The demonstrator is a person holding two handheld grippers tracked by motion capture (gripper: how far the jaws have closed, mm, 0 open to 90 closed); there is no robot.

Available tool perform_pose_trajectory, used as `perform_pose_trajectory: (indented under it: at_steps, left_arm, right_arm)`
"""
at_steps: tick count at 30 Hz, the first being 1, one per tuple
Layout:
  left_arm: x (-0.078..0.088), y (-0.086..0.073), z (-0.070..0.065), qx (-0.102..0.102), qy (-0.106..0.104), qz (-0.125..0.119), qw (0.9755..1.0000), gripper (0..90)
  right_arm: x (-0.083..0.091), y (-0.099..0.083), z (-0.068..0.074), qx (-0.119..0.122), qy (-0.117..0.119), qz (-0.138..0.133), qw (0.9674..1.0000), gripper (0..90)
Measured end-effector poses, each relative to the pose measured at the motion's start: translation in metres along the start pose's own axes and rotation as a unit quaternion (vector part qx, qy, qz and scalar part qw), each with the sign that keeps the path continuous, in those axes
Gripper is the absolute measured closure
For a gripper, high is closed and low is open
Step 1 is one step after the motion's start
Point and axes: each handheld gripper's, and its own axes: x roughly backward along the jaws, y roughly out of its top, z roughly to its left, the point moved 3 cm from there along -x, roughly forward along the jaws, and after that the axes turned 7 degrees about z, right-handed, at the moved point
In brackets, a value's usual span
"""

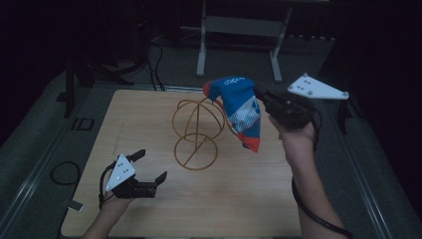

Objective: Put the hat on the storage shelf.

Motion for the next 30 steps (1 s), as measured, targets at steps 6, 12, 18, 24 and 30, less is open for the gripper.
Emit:
perform_pose_trajectory:
  at_steps: [6, 12, 18, 24, 30]
  left_arm:
    - [0.0, -0.029, 0.005, 0.017, 0.029, 0.018, 0.9993, 2.9]
    - [0.002, -0.043, 0.009, 0.038, 0.037, 0.017, 0.9985, 3.0]
    - [0.004, -0.05, 0.011, 0.044, 0.041, 0.014, 0.9981, 3.0]
    - [0.004, -0.054, 0.011, 0.044, 0.039, 0.013, 0.9982, 3.1]
    - [0.003, -0.057, 0.012, 0.046, 0.036, 0.017, 0.9981, 3.1]
  right_arm:
    - [-0.036, 0.018, 0.012, 0.009, 0.008, 0.016, 0.9998, 90.0]
    - [-0.074, 0.025, 0.032, 0.02, 0.033, 0.041, 0.9984, 90.0]
    - [-0.106, 0.024, 0.055, 0.038, 0.059, 0.07, 0.9951, 90.0]
    - [-0.129, 0.019, 0.072, 0.047, 0.089, 0.091, 0.9907, 90.0]
    - [-0.143, 0.007, 0.081, 0.055, 0.111, 0.109, 0.9863, 90.0]
